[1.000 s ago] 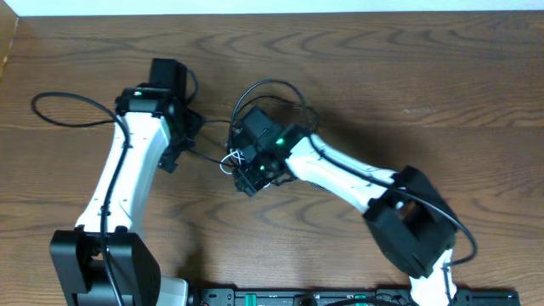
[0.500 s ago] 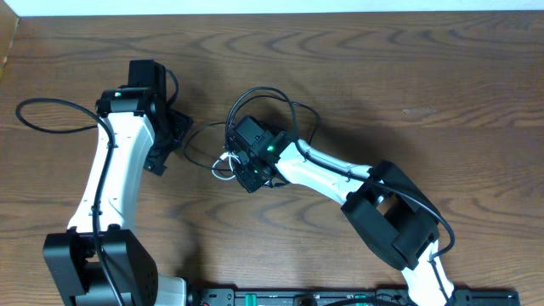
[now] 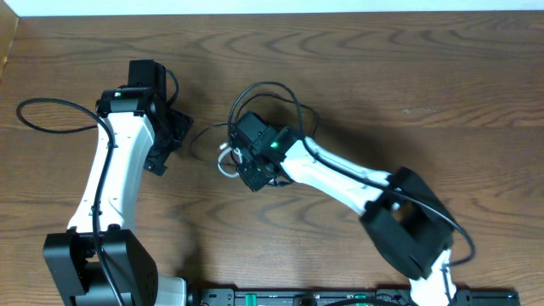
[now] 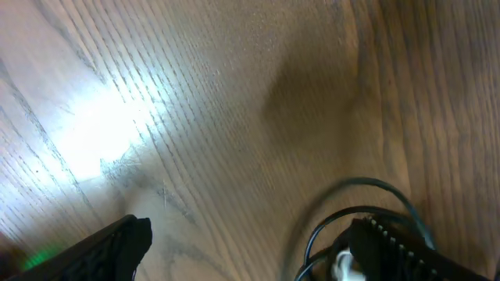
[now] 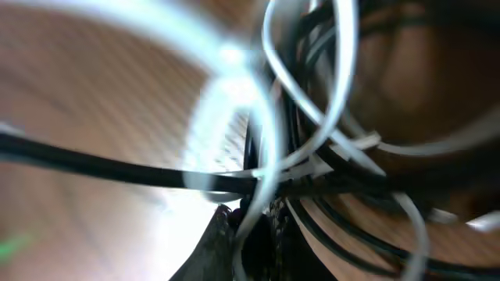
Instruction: Untangle cables
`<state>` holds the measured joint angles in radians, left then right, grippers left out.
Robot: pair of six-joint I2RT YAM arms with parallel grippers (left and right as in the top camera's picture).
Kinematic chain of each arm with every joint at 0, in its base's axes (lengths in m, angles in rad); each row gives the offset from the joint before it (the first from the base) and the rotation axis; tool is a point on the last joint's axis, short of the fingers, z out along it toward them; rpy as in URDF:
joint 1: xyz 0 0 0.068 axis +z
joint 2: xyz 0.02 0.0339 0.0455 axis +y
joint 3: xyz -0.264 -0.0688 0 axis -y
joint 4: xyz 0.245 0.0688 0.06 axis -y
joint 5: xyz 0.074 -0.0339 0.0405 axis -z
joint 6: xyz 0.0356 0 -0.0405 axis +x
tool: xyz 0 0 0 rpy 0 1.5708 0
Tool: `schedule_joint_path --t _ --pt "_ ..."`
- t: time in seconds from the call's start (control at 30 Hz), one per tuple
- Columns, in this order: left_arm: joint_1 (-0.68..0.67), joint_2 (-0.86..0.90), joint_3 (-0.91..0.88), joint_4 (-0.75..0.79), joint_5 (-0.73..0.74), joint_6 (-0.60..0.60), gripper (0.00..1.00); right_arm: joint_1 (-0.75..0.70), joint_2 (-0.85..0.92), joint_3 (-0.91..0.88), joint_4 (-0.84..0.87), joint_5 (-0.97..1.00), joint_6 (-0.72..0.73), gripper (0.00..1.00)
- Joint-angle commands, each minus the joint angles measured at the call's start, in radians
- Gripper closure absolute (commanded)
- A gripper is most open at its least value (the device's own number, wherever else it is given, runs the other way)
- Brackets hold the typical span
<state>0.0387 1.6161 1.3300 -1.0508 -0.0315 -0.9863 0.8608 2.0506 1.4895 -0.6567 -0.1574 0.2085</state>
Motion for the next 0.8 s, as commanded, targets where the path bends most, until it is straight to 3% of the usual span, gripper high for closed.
schedule_joint_path --t 0.0,0.77 --pt "0.004 0.005 -0.004 -0.007 -0.005 0.018 0.13 0.005 -0.117 0.031 0.001 0.008 0.004 0.99" --pt "0.004 0.005 -0.004 -0.007 -0.005 0.018 0.13 0.002 -0.293 0.032 -0.035 0.027 0.004 0.99"
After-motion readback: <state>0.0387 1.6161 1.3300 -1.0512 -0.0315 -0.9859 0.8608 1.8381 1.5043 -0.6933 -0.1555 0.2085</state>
